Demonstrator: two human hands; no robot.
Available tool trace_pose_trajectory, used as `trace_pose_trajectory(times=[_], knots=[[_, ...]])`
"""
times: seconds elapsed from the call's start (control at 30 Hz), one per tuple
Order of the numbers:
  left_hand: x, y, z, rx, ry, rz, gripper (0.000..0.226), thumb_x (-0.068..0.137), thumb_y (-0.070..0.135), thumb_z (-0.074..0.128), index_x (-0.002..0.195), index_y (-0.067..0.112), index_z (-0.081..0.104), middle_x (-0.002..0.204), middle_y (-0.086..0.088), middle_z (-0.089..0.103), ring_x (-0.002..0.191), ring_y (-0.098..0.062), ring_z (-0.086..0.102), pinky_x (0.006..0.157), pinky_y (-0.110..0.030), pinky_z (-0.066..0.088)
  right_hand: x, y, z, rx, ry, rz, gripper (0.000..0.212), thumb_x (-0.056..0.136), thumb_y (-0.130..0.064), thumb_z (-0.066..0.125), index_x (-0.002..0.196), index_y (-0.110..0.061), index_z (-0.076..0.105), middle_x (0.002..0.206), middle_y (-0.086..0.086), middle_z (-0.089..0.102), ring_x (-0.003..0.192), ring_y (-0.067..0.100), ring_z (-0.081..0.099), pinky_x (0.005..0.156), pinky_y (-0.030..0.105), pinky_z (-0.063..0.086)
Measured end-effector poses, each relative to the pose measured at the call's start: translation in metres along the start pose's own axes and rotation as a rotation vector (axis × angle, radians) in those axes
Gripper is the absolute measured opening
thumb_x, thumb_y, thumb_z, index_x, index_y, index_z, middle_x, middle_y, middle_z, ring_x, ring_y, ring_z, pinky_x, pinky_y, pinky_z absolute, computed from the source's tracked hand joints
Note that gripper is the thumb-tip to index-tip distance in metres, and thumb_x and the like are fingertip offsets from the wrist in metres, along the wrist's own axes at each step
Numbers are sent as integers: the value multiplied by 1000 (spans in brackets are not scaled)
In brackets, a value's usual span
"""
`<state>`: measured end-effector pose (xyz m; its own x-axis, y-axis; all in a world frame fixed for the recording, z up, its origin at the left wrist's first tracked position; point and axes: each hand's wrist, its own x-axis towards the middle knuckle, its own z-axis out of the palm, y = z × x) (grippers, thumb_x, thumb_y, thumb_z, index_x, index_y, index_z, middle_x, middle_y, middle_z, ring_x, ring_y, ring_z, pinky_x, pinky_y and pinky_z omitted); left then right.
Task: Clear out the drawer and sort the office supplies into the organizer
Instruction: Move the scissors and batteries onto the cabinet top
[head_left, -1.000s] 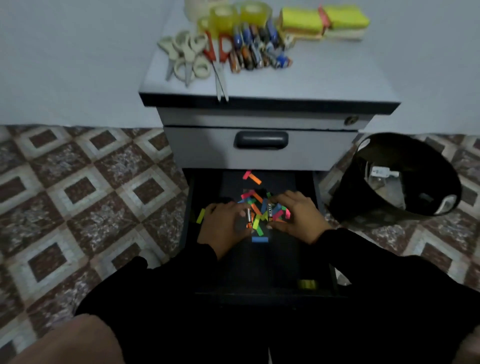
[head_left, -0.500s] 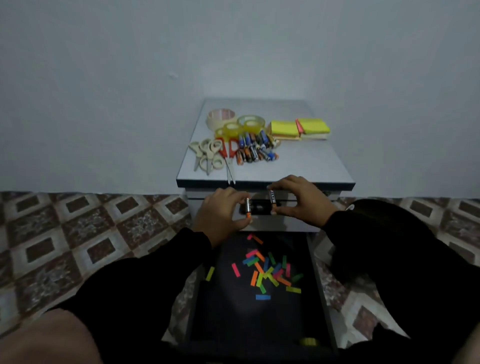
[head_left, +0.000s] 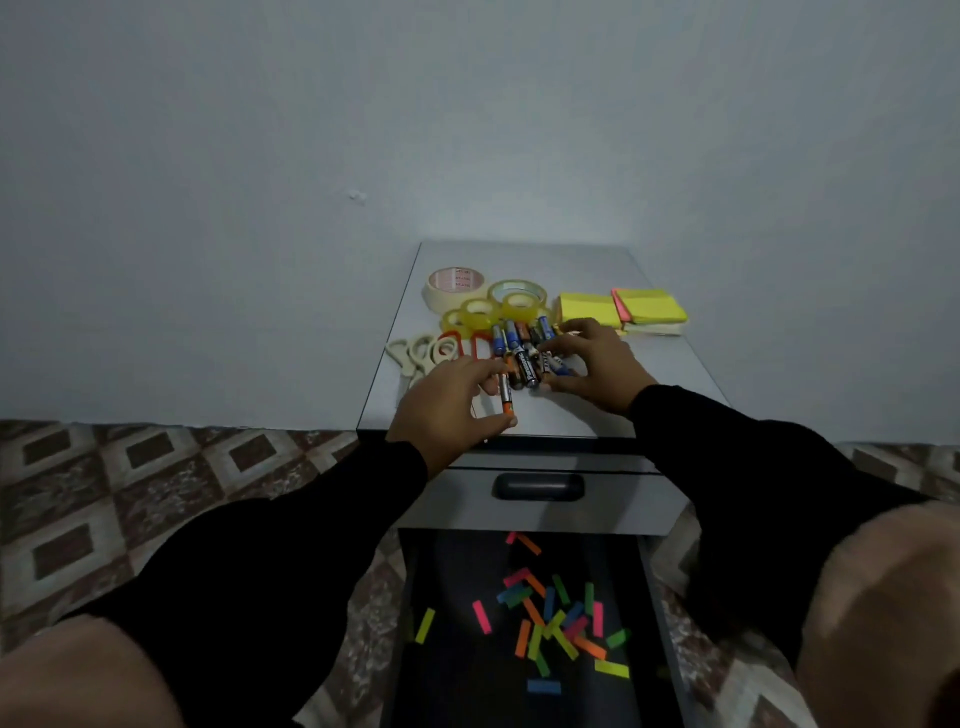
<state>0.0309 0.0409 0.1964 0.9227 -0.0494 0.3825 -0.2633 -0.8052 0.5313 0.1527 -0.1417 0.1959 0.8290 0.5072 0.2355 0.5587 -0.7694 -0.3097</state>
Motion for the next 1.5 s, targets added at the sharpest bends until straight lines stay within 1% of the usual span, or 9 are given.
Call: trace_pose_trajectory(times=[0.1,0.17,0.33,0.5,0.67,0.77,0.9,1.1,1.5], knots=[[4,-7,1,-19,2,19,52,77,27,75,125,18,56,94,11,52,90,-6,47,71,-4,33,12,6,3,-42,19,6,55,74,-43,73,124,-25,58,149,8,28,132,32,29,105,44,29],[7,-11,3,-11,4,27,52,77,26,75,125,17,57,93,11,52,89,-6,46,71,-2,32,16,10,5,-54,8,-1,54,75,-43,72,124,-27,57,152,6,24,135,31,25,106,46,26],[15,-12,8,31,4,32,50,77,27,75,123,16,58,95,10,54,97,-14,51,79,-22,36,21,14,10,-59,-40,-13,54,78,-46,68,129,-38,51,155,3,16,139,30,17,109,48,21],[29,-8,17,100,-20,-5,55,76,34,74,125,17,58,105,-4,59,101,-22,52,87,-38,43,18,16,11,0,-32,23,64,77,-48,68,136,-40,42,156,3,15,139,30,16,109,48,21],[50,-6,31,164,-2,-38,57,76,42,72,126,19,58,116,-7,56,111,-25,49,94,-41,40,6,24,11,194,26,42,78,67,-40,79,136,-26,45,153,10,23,140,29,20,113,45,21],[63,-3,40,211,29,-80,55,77,46,70,127,26,57,121,-5,52,116,-24,45,96,-38,37,-1,30,10,234,45,59,83,66,-38,81,137,-23,43,152,11,25,139,29,22,113,41,21],[75,0,52,267,52,-131,54,78,49,68,127,32,56,128,0,44,121,-23,36,96,-36,30,-9,37,11,219,46,59,85,65,-43,80,138,-22,42,152,8,25,138,28,25,112,41,21],[82,-2,64,345,56,-183,51,77,53,65,123,34,58,143,-1,31,129,-26,26,104,-40,26,-14,40,13,204,44,81,84,68,-47,77,139,-22,39,153,6,24,139,28,24,112,43,23],[81,-9,70,398,45,-221,56,79,60,59,128,33,54,149,0,26,134,-26,22,107,-44,20,-19,34,16,159,13,106,81,74,-47,72,142,-25,34,154,6,20,139,28,23,111,42,24]])
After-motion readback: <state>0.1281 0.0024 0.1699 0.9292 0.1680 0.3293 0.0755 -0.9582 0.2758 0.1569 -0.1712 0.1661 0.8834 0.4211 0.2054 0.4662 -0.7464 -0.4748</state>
